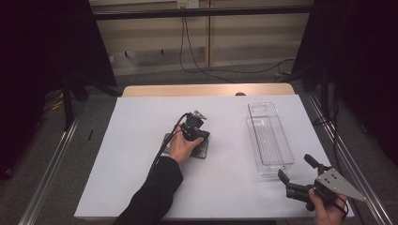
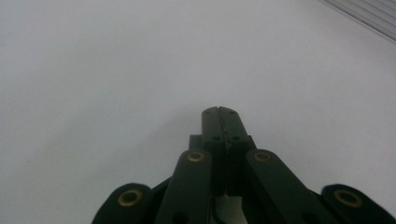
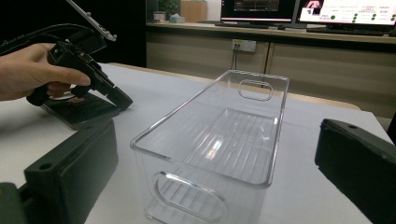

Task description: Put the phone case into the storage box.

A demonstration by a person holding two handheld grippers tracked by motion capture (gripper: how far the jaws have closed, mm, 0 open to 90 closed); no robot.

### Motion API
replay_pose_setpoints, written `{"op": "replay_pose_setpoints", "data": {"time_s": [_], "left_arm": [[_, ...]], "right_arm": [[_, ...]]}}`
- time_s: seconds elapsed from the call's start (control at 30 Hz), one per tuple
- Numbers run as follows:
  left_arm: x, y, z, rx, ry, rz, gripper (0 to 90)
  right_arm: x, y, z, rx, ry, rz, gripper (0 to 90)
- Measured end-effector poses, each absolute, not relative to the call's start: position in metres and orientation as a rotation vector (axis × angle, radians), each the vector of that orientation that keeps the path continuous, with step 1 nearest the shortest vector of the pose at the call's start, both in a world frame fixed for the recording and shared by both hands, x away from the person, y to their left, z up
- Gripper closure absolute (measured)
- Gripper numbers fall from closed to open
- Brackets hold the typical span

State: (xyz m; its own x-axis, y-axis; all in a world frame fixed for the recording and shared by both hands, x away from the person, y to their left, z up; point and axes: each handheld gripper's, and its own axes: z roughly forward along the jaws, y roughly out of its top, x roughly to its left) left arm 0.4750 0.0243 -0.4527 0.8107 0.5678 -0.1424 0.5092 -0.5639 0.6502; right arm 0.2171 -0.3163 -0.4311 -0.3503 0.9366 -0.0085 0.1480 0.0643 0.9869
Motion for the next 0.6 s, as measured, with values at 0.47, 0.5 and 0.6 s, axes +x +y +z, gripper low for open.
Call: {"op": "replay_pose_setpoints", "data": {"time_s": [0.47, 0.5, 0.6], "left_arm": [[0.454, 0.027, -0.45, 2.331, 0.689, 0.05, 90.0], [0.454, 0.027, -0.45, 2.335, 0.686, 0.044, 90.0], [0.449, 0.029, -0.449, 2.333, 0.688, 0.037, 90.0]], "right_arm": [[0.217, -0.316, -0.431, 1.109, 1.609, 1.356, 0.0], [0.217, -0.316, -0.431, 1.107, 1.609, 1.356, 0.0], [0.217, -0.316, -0.431, 1.109, 1.607, 1.355, 0.0]]}}
